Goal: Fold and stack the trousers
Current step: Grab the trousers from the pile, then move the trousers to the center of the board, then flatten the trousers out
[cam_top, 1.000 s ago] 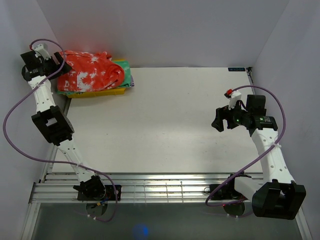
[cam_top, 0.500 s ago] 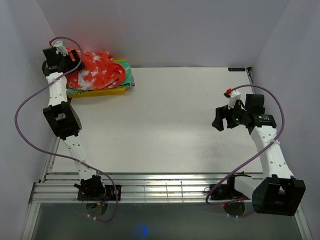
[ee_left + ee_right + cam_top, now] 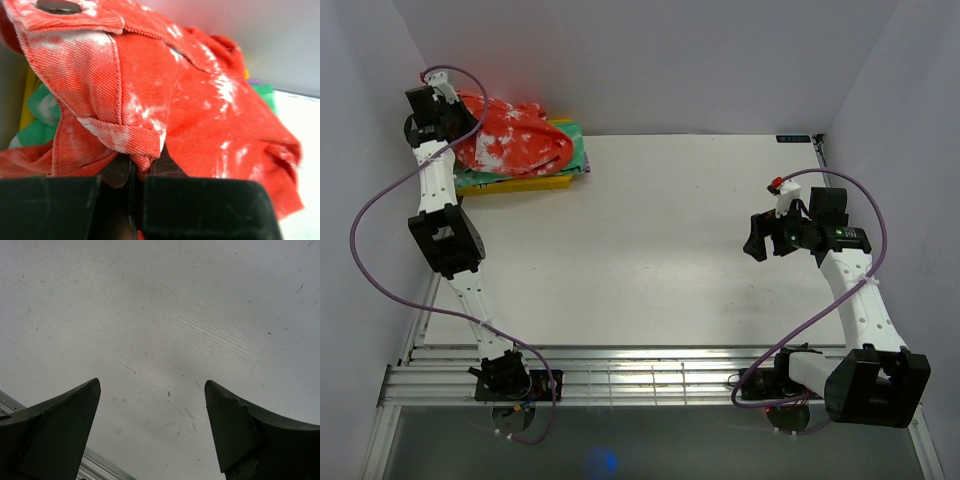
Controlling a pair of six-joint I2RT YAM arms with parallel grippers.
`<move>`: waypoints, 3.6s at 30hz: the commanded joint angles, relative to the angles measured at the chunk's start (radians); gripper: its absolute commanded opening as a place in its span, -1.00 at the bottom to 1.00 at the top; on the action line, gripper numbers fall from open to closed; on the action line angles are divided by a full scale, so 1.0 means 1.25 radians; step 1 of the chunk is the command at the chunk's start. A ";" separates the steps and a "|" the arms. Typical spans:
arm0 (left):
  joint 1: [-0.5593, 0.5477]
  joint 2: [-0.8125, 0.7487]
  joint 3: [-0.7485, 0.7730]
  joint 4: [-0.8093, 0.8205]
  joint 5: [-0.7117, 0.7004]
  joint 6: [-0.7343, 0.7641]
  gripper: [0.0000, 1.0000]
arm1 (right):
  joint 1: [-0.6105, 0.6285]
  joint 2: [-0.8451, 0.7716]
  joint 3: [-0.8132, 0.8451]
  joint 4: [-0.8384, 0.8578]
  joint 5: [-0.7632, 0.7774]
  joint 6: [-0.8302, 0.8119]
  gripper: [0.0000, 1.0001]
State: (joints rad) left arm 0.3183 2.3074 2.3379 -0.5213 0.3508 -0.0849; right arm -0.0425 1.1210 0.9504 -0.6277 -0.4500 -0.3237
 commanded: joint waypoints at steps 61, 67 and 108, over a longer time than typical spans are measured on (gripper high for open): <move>-0.508 -0.654 -0.675 -0.077 0.247 0.027 0.81 | 0.024 0.142 0.210 -0.045 -0.229 0.025 0.80; -0.331 -0.706 -0.801 -0.114 0.164 0.065 0.96 | 0.183 0.257 0.306 0.008 -0.124 0.048 0.81; -0.273 -0.718 -0.896 -0.163 0.101 0.037 0.87 | 0.423 0.203 0.393 -0.135 0.354 -0.103 -0.85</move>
State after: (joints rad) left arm -0.0261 1.4033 1.1755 -0.7364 0.4240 -0.0772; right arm 0.6144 1.5112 1.4879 -0.7967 0.0441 -0.3798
